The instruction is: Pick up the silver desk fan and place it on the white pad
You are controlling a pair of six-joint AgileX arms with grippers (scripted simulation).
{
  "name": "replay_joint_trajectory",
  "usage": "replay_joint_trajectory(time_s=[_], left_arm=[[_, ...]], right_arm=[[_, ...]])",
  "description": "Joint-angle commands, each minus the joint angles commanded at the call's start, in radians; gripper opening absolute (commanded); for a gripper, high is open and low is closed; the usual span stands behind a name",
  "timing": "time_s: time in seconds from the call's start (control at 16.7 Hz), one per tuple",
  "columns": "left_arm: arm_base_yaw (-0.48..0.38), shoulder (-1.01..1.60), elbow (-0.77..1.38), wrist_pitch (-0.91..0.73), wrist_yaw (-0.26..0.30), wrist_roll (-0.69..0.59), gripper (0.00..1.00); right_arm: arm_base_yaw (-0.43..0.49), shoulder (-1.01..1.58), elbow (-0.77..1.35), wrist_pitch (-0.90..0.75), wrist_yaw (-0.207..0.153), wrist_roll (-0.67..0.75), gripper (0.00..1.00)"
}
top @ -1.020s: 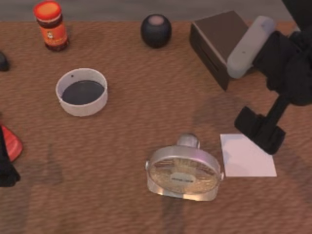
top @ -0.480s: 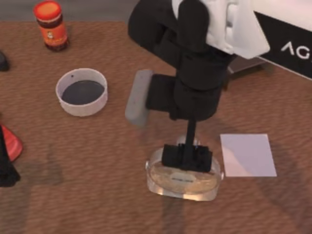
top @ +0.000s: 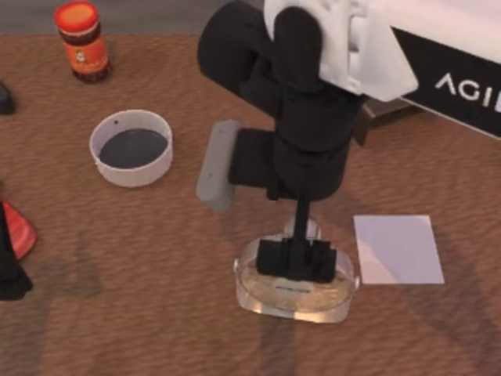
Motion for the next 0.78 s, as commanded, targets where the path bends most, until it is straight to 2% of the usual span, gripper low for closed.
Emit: replay_joint_trajectory(time_s=[0.36, 0.6, 0.78], left_arm=[[0.0, 0.0, 0.0, 0.0, 0.0, 0.0, 1.0], [0.0, 0.0, 0.0, 0.0, 0.0, 0.0, 1.0], [0.0, 0.0, 0.0, 0.0, 0.0, 0.0, 1.0]], right_arm=[[0.003, -0.003, -0.176, 0.171, 0.0, 0.003, 1.0], [0.004, -0.002, -0.185, 0.18, 0.0, 0.003, 1.0], [0.004, -0.002, -0.185, 0.18, 0.0, 0.003, 0.77]])
